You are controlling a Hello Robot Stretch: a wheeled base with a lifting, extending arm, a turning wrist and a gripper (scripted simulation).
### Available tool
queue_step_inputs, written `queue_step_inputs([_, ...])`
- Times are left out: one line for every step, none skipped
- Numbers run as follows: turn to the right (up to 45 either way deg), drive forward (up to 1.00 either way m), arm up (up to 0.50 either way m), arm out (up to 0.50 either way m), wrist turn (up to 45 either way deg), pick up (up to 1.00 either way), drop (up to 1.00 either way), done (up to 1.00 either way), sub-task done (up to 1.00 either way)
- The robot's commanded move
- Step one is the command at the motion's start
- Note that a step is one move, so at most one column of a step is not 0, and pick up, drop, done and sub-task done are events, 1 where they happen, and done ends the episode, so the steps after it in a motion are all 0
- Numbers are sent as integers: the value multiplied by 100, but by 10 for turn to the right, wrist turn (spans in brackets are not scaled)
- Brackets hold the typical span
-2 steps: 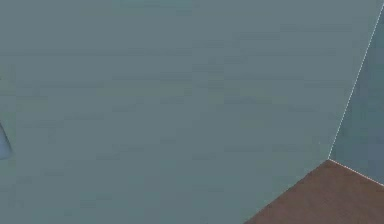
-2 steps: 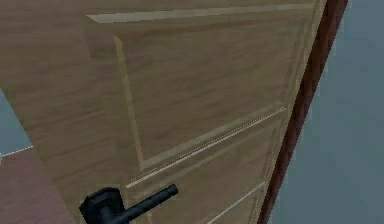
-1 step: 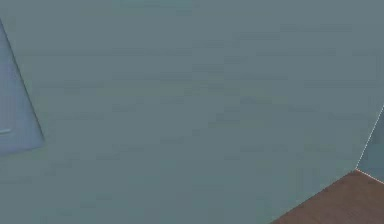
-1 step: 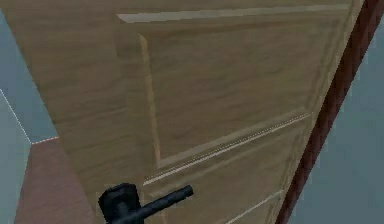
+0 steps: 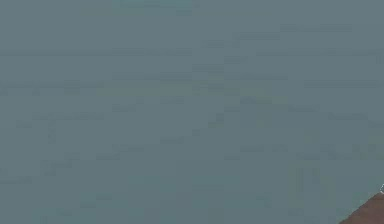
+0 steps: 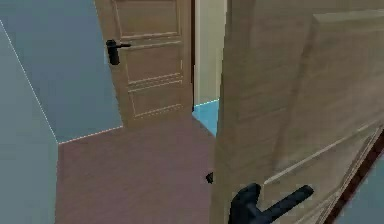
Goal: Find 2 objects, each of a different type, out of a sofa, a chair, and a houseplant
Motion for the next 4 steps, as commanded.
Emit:
queue_step_inputs([450,0,0,0,0,0,0,0,0])
queue_step_inputs([240,0,0,0,0,0,0,0,0])
queue_step_inputs([0,75,0,0,0,0,0,0,0])
queue_step_inputs([450,0,0,0,0,0,0,0,0])
